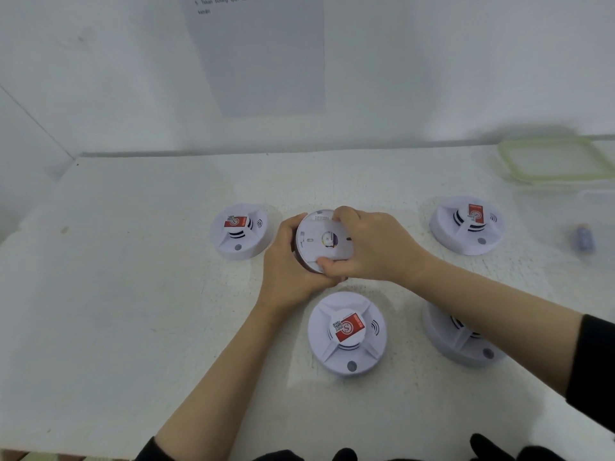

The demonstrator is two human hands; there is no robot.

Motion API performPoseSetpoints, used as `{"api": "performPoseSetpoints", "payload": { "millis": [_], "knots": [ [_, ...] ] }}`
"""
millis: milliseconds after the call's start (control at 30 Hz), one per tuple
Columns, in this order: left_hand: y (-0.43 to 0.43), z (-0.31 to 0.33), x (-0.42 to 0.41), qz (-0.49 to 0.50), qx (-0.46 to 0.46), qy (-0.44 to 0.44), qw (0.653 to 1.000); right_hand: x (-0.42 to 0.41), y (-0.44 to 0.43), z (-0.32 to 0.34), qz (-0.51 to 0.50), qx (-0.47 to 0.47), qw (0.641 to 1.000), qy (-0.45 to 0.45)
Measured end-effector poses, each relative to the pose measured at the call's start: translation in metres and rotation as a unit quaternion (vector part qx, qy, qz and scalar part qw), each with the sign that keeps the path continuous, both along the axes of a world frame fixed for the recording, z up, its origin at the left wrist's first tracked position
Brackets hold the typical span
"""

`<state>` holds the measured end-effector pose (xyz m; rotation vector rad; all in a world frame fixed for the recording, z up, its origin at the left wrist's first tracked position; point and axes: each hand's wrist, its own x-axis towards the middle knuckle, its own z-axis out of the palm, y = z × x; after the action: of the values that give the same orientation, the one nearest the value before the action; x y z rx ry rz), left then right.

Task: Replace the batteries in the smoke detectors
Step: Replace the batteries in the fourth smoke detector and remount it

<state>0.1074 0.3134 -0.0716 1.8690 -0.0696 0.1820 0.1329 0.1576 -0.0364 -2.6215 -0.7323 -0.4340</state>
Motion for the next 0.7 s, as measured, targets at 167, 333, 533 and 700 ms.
{"api": "performPoseSetpoints", "payload": {
  "millis": [167, 333, 533, 700],
  "knots": [
    [0.001, 0.000, -0.001, -0.010, -0.003, -0.003, 1.000, 0.000, 0.000, 0.004, -0.015, -0.009, 1.000, 0.025],
    [0.001, 0.001, 0.000, -0.015, 0.024, -0.033, 0.999, -0.004, -0.008, 0.011, -0.013, 0.054, 0.990, 0.126],
    [-0.006, 0.010, -0.004, -0.015, 0.120, -0.144, 0.982, -0.014, -0.001, 0.016, -0.001, 0.211, 0.944, 0.253],
    [-0.003, 0.021, 0.000, -0.044, 0.110, -0.119, 0.986, -0.014, 0.001, 0.025, 0.011, 0.354, 0.879, 0.320]
  ]
}}
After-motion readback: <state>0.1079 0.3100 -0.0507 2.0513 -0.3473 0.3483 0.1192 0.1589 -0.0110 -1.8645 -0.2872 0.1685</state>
